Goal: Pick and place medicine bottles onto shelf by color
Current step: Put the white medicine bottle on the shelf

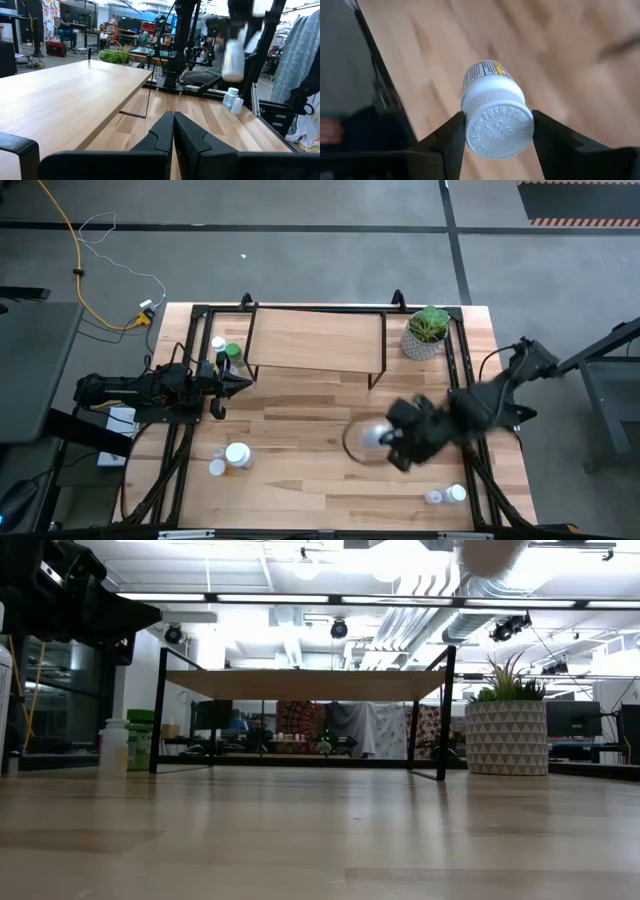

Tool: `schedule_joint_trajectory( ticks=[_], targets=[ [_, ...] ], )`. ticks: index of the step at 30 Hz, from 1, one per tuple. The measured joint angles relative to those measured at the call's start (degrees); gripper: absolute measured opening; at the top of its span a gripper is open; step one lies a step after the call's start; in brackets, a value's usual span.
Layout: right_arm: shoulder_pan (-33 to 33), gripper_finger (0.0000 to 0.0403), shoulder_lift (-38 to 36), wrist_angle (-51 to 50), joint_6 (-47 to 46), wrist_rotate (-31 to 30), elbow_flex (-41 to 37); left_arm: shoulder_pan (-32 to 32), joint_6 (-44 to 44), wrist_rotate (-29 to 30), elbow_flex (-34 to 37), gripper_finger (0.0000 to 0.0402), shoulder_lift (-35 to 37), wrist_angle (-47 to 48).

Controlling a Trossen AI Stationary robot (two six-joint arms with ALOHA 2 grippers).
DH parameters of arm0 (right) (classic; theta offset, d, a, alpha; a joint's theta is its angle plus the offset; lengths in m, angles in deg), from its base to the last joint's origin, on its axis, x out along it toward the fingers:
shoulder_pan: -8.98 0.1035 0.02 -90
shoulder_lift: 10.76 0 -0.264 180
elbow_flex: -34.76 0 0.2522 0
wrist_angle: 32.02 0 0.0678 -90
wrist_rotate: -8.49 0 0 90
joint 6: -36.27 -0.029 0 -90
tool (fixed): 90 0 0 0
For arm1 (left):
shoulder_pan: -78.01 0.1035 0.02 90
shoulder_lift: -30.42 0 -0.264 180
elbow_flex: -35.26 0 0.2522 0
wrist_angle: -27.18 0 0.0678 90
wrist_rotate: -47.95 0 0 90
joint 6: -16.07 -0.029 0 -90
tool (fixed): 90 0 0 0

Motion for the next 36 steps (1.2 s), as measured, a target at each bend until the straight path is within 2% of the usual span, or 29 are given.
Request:
schedule_joint_trajectory(
  ticks=[6,11,15,20,25,29,36],
  targets=[
    [-16.60,0.0177,0.92,-3.16,14.68,-0.74,9.82,0.00,0.02,0.00,0.00,0.0003,0.01,-0.01],
    [-31.01,0.0177,6.54,-9.63,22.78,3.69,20.16,-0.01,0.02,0.01,-0.01,0.0003,0.00,-0.01],
    [-39.16,0.0177,14.28,-19.05,26.01,3.67,30.17,-0.01,0.02,0.01,0.01,0.0003,0.02,-0.01],
    [-46.09,0.0177,21.36,-18.02,30.89,9.18,36.09,-0.01,0.01,-0.01,0.01,0.0003,0.01,-0.01],
    [-50.77,0.0177,26.11,-18.76,31.42,9.73,37.14,-0.01,0.01,-0.08,0.01,0.0003,-0.09,0.01],
    [-54.63,0.0177,26.54,-18.95,30.07,10.30,35.86,0.00,0.00,-0.05,0.01,0.0003,-0.07,-0.01],
    [-61.33,0.0177,26.09,-18.78,25.32,15.15,35.22,-0.01,0.02,-0.03,0.00,0.0003,-0.09,0.00]
  ],
)
